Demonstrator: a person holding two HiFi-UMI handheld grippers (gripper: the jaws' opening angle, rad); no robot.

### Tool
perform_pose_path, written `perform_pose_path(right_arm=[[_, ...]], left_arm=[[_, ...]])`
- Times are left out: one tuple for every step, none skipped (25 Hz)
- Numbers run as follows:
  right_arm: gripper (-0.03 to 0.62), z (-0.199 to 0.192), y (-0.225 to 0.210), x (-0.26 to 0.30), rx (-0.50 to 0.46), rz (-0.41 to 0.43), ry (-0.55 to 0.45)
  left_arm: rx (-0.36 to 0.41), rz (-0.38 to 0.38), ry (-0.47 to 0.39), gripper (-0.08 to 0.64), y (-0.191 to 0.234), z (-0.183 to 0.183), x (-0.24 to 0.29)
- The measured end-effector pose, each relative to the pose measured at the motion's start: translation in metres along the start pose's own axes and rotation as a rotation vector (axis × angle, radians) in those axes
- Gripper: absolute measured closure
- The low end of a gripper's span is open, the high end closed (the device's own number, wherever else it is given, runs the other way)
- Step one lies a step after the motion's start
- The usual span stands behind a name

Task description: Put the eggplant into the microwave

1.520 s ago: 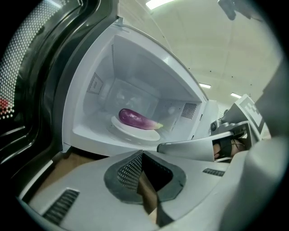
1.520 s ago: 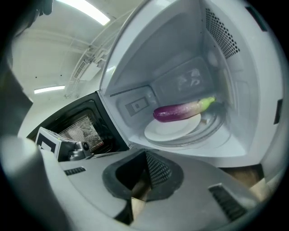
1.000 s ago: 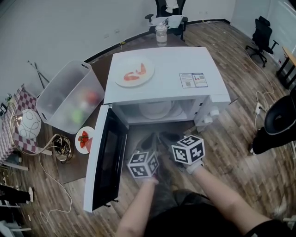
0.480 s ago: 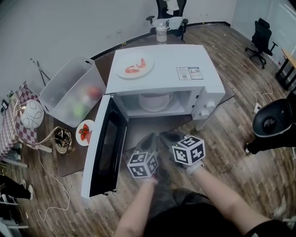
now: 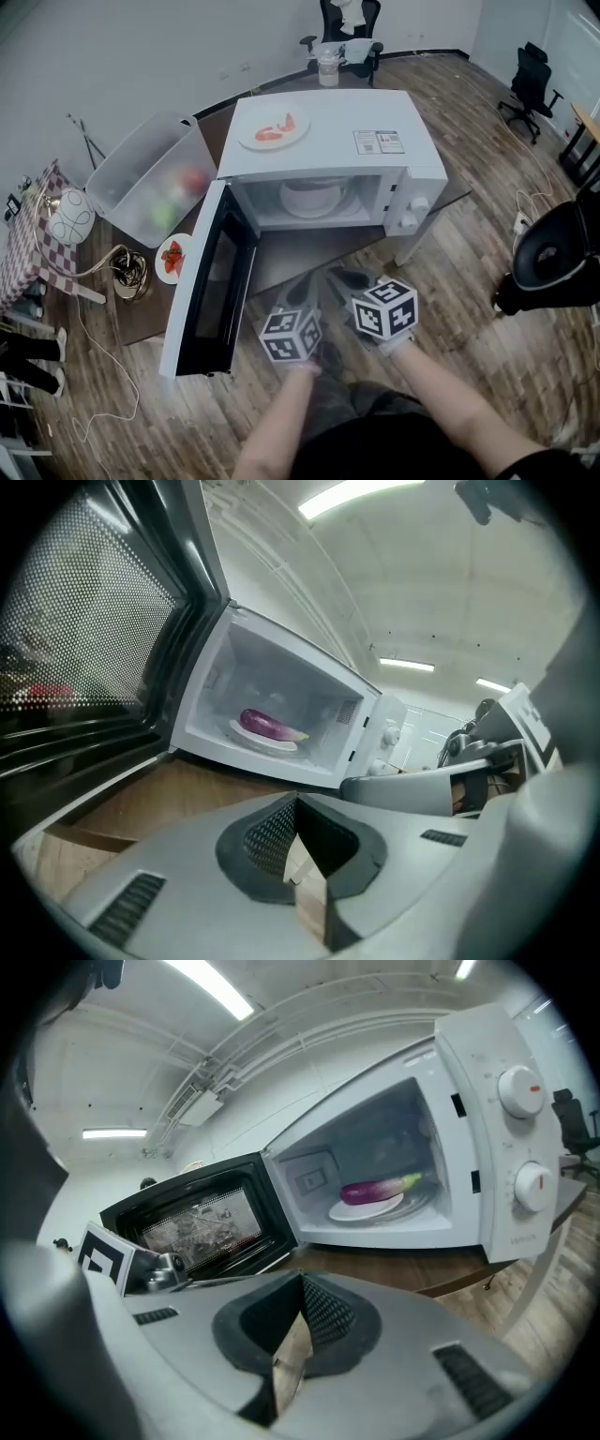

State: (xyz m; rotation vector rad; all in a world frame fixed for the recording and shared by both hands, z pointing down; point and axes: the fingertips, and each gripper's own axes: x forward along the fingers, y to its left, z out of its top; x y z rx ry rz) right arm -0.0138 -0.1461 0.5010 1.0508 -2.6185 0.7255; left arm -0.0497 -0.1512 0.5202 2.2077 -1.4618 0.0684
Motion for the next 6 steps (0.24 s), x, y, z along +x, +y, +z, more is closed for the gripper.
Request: perform_pose_path(right_arm=[[0.592, -0.001, 0.0, -0.003, -0.003, -0.003, -0.004], [0.592, -0.002, 0.001, -0.006, -0.005, -0.006, -0.008], [0.592, -0.002, 0.001, -0.01, -0.007, -0.008, -0.011], [0.592, -0.003, 0.002, -0.013, -0.007, -0.011, -0.014], [0.592, -0.003, 0.002, -0.017, -0.006, -0.014, -0.017], [0.592, -0.004, 0.002, -0.021, -0.005, -0.016, -0.02]], left_arm=[[-0.001, 0.001, -0.001, 0.56, -0.002, -0.001, -0.002], [-0.002, 0.002, -0.002, 0.56, -0.004, -0.002, -0.004], [-0.004, 0.002, -0.004, 0.56, -0.006, -0.003, -0.006], [-0.003, 0.0, -0.005, 0.56, -0.009, -0.003, -0.008], [-0.002, -0.002, -0.006, 0.56, -0.013, -0.003, -0.01], [0.0, -0.004, -0.007, 0.56, -0.017, -0.004, -0.012]])
